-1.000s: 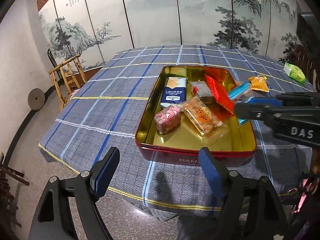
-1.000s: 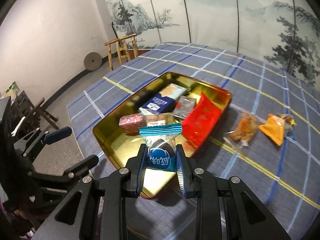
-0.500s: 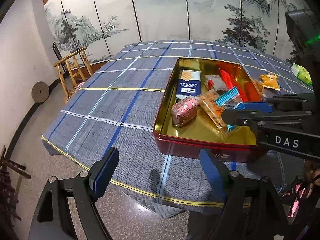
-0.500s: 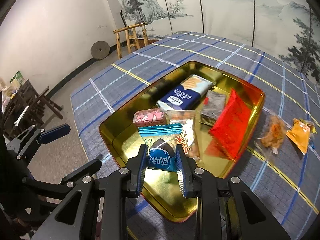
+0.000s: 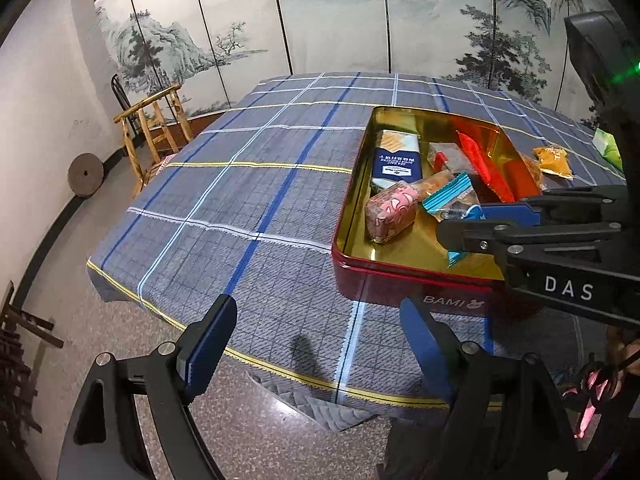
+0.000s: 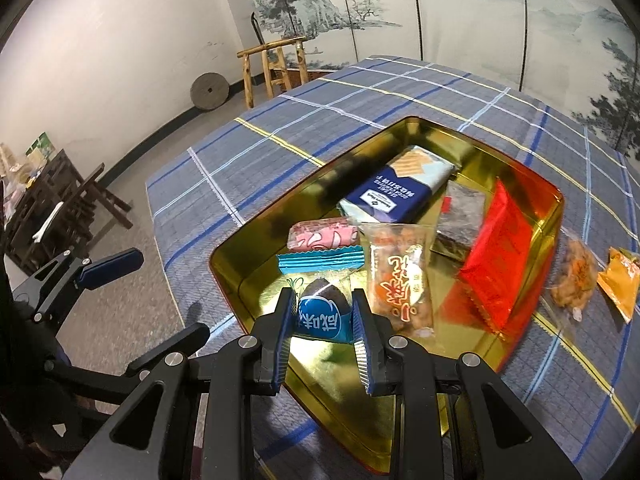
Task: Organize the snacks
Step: 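Lower the blue candy into the tin and open the right gripper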
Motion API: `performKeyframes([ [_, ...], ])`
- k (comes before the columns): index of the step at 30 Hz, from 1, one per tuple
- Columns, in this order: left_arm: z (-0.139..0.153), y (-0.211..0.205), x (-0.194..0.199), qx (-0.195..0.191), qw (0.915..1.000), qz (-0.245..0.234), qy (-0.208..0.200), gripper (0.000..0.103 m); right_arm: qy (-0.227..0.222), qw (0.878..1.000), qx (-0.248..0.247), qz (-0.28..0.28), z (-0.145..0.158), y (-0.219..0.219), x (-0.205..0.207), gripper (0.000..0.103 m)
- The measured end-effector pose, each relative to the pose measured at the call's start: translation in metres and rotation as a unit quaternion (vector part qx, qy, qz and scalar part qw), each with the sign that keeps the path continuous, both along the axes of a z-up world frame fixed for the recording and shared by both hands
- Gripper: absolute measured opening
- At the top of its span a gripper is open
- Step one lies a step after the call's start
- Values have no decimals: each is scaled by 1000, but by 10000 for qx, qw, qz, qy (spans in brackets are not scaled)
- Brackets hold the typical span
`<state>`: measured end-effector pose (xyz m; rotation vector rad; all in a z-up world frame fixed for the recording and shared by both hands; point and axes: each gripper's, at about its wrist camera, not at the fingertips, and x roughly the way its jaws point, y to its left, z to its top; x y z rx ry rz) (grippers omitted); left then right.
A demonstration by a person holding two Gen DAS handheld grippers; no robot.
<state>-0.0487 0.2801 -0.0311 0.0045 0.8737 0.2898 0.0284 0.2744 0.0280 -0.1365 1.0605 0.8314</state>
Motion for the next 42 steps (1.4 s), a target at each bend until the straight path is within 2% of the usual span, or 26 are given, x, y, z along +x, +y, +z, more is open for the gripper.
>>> performKeyframes([
  [20, -5, 11, -3, -113, 9998, 121, 67, 81, 27, 9998, -82, 199, -5, 19, 0, 29],
  [42, -7, 11, -2, -96, 9998, 106, 113, 81, 65, 9995, -305, 105, -23, 16, 9, 29],
])
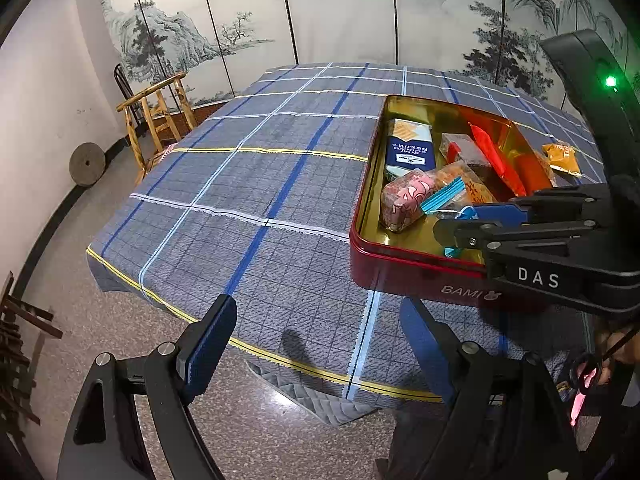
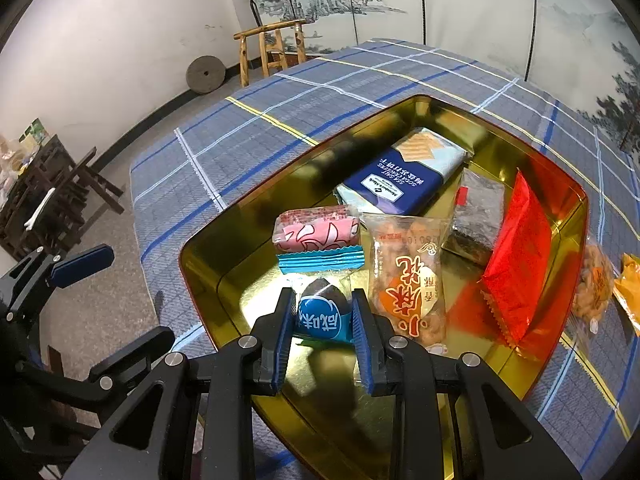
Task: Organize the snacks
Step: 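Lower the blue candy into the tin and open the right gripper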
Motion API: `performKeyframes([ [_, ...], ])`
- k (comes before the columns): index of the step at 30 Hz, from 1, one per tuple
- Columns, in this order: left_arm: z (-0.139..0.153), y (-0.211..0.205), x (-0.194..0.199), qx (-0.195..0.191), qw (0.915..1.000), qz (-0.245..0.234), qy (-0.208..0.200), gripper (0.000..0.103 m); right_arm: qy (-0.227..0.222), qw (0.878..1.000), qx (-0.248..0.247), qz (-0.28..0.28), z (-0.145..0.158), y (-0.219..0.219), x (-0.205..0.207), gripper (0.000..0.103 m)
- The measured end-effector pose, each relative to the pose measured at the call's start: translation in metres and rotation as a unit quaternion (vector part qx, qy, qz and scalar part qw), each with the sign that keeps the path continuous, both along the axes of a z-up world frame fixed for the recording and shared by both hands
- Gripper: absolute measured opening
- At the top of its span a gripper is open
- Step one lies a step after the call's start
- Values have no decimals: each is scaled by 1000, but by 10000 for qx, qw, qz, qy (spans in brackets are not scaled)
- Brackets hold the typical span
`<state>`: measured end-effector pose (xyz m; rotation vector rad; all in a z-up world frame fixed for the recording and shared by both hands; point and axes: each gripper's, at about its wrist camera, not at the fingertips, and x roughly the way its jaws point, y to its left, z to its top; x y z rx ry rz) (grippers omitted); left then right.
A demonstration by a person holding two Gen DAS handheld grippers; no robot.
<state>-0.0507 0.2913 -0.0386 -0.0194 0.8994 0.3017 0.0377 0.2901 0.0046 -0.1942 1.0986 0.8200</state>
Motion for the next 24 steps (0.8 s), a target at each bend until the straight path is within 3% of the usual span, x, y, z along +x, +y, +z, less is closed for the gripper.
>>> performKeyframes([
  [13, -3, -1, 0, 12, 10000, 1, 44, 81, -50, 9999, 93, -68, 3, -2, 4, 30],
  [24, 6, -10, 1, 147, 9999, -25, 20, 81, -161, 9983, 495, -245, 23, -27, 1, 30],
])
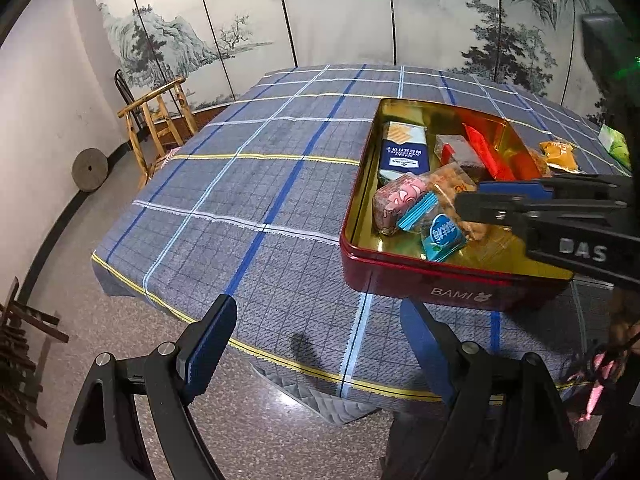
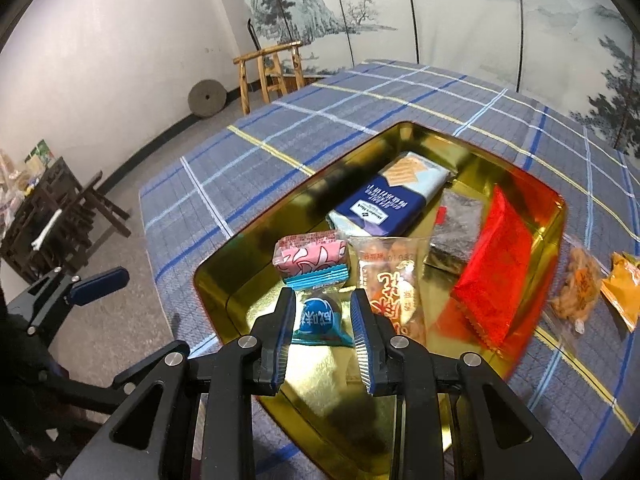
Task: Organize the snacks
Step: 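Lower the blue candy into the tin and open the right gripper, then grasp the clear twisted-dough snack bag with the left gripper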
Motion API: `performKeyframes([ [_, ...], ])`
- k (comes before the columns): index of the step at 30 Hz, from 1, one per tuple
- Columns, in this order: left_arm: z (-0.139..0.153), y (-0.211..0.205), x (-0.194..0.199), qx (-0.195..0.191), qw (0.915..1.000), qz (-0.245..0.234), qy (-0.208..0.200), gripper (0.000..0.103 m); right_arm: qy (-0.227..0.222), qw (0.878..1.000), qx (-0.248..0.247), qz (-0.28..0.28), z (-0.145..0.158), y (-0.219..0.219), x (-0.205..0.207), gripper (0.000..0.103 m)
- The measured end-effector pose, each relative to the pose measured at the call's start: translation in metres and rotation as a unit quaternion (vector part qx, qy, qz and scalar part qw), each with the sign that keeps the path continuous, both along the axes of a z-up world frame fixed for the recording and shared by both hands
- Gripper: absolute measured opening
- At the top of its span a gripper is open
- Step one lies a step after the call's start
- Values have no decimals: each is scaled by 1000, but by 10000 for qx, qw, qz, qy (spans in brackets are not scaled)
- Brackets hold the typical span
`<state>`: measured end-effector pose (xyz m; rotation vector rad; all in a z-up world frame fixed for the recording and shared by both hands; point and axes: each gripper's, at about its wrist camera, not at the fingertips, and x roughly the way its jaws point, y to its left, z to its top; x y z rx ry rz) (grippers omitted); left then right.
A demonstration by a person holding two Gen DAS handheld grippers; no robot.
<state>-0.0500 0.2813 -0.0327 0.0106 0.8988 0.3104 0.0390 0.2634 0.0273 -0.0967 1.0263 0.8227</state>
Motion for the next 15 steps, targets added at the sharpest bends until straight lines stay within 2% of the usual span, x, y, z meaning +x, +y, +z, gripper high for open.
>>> performKeyframes([
  [3, 4, -4, -1, 61, 10000, -21, -18, 81, -56, 9998, 165, -129, 7, -21, -4, 33],
  [7, 11, -11, -2, 156, 9998, -58, -55, 81, -130, 9986, 244, -461, 12, -63, -9, 41],
  [10, 15, -19, -2, 219, 9997, -113, -80, 81, -84, 9957, 216, -894, 5, -108, -11, 48],
  [15, 23, -40, 2, 351, 9988, -323, -93, 81, 180, 9819, 70, -1884, -17, -196, -4, 48],
])
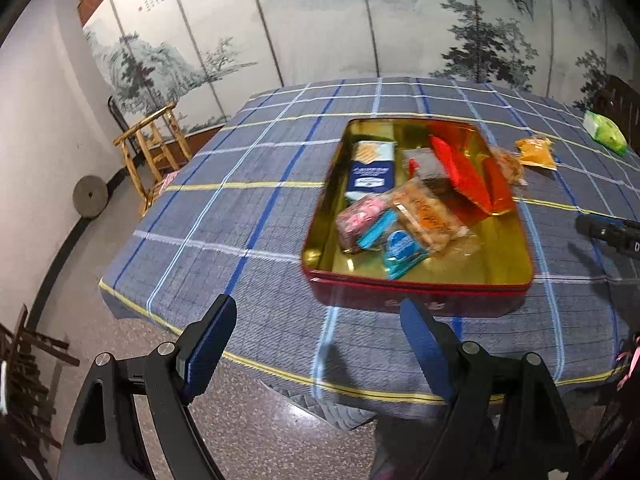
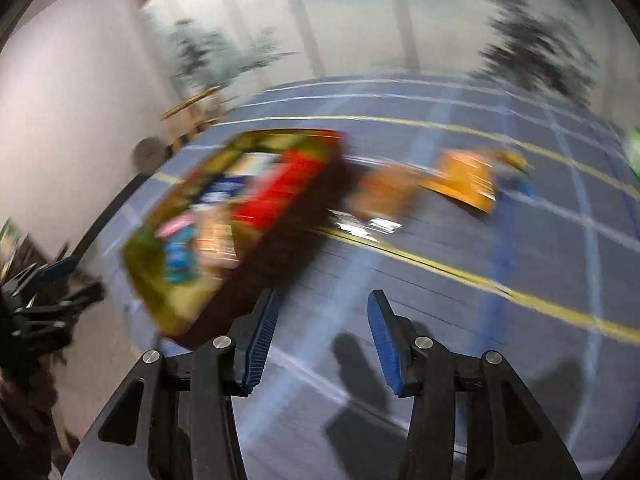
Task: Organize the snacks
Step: 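Grasp the clear twisted-dough snack bag with the left gripper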
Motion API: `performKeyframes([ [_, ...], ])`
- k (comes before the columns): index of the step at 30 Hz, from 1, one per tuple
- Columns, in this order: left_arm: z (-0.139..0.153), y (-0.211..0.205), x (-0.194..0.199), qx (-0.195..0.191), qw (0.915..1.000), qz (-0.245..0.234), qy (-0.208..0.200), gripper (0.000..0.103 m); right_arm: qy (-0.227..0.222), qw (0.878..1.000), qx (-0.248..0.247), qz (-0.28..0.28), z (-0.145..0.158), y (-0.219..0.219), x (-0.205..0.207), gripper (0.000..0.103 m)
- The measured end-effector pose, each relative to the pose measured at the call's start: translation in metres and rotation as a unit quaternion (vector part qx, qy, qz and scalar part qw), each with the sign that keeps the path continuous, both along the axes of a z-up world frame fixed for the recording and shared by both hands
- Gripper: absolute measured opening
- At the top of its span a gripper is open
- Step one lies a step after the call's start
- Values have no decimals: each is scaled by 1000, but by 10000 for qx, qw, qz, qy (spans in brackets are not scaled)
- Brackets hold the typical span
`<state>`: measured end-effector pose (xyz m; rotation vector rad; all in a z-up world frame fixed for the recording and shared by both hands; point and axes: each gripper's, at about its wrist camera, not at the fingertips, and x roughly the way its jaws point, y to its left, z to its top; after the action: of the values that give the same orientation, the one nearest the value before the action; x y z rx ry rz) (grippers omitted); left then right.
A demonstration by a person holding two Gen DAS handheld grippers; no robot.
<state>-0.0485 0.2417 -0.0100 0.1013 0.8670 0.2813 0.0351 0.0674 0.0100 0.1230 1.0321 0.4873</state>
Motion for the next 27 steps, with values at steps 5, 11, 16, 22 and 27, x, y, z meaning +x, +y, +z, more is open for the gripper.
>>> performKeyframes([
  [5, 10, -25, 8, -36, 9994, -331, 25, 81, -39, 9977, -268, -618, -8, -65, -1, 48],
  [11, 25, -59, 28, -230, 9963, -829, 67, 81, -253, 9927, -780, -880, -8, -108, -1, 52],
  [16, 36, -103, 57, -455, 9882, -1450, 196, 81, -435, 9881, -1130, -949, -9, -134, 2, 58],
  [22, 38, -144, 107, -699, 9779, -1926, 413, 81, -442, 9855, -1236, -1078, -17, -160, 9, 65],
  [27, 23, -164, 168, -697, 9710, -2154, 771, 81, -348, 9879, -815, -1276, -20, -181, 13, 69],
])
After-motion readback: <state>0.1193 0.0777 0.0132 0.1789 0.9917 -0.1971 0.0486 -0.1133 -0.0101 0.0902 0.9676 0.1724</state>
